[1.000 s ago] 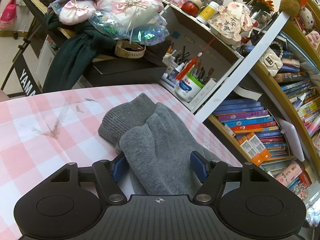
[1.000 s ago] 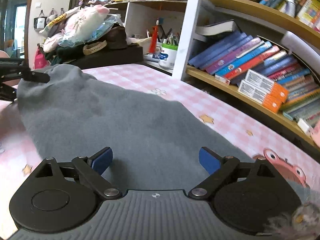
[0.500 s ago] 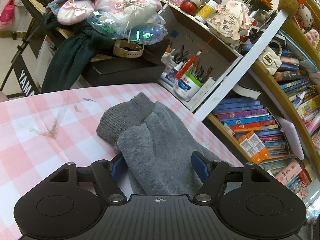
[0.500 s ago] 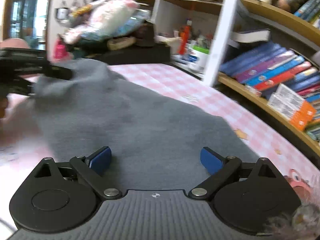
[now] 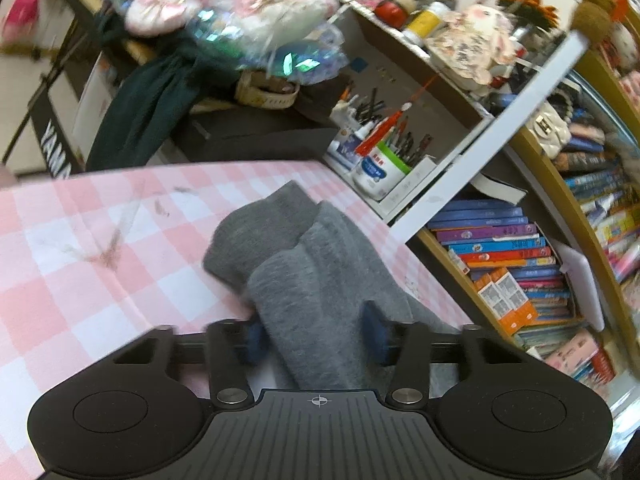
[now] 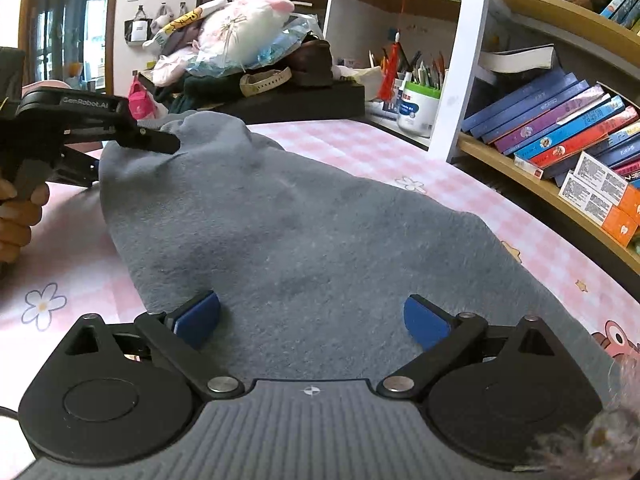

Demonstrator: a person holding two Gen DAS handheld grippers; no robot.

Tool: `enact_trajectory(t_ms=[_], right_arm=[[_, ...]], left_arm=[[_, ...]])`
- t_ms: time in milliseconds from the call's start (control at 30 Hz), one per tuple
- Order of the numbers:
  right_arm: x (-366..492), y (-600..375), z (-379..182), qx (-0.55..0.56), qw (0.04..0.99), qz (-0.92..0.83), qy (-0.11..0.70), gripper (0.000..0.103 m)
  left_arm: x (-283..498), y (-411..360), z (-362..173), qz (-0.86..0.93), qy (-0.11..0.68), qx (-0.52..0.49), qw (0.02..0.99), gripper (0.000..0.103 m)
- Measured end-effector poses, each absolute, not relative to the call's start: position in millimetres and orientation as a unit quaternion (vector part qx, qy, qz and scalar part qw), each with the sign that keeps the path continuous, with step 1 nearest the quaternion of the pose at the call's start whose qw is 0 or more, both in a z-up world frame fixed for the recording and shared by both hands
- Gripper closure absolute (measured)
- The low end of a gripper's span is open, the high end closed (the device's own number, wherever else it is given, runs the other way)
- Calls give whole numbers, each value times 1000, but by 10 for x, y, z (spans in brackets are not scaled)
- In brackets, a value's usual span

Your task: Fold clothes

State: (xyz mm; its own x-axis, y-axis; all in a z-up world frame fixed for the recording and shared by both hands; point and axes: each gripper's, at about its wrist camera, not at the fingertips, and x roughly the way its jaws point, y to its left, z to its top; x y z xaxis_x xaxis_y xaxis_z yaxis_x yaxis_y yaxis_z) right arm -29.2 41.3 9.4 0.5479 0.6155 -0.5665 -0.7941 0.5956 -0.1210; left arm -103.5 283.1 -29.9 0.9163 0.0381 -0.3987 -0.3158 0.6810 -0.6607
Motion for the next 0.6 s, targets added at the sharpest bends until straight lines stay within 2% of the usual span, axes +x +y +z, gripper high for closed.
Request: enact_trajectory(t_ms=[100,133,200,467,600], right_arm=[[-293,414,88,-184,860,410,242,3],[-289,411,85,-182,860,410,243,3],[-273,404,84,-178,859,412,246,2],[-228,312,112,-157,853,434,246,3],[-170,69,284,-112,863,431,238,3]], left_arm=[[-1068,2930,-368,91,167,-434,881,86],[-1085,2912,-337,90,160,-433,882,88],[-1119,2874,-272,87,147,-430,887,89],[-1123,2274,410,73,111,-258,957,89],[-1123,1968,635,67,107,-174,977,89]])
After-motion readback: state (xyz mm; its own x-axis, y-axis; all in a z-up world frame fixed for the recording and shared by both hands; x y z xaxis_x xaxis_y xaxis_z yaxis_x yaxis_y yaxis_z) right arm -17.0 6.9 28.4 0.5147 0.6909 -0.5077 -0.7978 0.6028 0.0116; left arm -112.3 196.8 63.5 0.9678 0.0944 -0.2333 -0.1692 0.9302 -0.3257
